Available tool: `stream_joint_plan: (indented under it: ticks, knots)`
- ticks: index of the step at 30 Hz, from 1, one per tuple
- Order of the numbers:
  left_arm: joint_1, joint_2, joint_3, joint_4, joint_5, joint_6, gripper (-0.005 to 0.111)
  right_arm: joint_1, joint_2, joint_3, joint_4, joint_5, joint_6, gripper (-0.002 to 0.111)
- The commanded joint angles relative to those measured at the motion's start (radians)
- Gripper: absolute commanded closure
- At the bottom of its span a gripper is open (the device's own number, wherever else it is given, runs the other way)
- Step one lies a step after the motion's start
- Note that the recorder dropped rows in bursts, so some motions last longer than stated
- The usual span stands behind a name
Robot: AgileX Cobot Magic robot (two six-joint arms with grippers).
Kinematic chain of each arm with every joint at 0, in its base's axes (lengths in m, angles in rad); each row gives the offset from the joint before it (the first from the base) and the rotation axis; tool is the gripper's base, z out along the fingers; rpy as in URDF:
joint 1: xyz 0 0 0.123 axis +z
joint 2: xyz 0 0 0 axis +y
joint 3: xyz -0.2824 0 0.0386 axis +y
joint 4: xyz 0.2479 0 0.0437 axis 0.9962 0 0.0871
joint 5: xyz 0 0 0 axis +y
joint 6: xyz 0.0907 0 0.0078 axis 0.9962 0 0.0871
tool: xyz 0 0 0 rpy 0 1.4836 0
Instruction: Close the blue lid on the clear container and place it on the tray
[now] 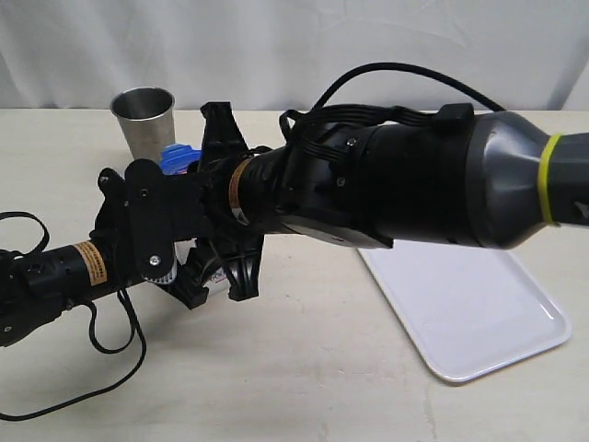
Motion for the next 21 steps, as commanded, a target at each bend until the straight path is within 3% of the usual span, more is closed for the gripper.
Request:
stream_joint_plan:
  ticks: [1, 7, 16, 21]
  knots:
    - [-0.030, -0.016, -0.007, 0.164, -0.151, 0.056, 0.107, 0.001, 0.090, 0.054, 0.061, 0.043, 0.038, 0.081]
    - [-0.018, -0.016, -0.007, 0.116, -0.144, 0.098, 0.107, 0.001, 0.031, 0.054, 0.084, 0.070, 0.065, 0.081]
    - [0.064, -0.016, -0.007, 0.108, -0.144, 0.190, 0.107, 0.001, -0.088, 0.054, 0.131, 0.144, 0.086, 0.081]
    - [0.093, -0.016, -0.007, 0.131, -0.142, 0.357, 0.107, 0.001, -0.176, 0.054, 0.178, 0.176, 0.090, 0.081]
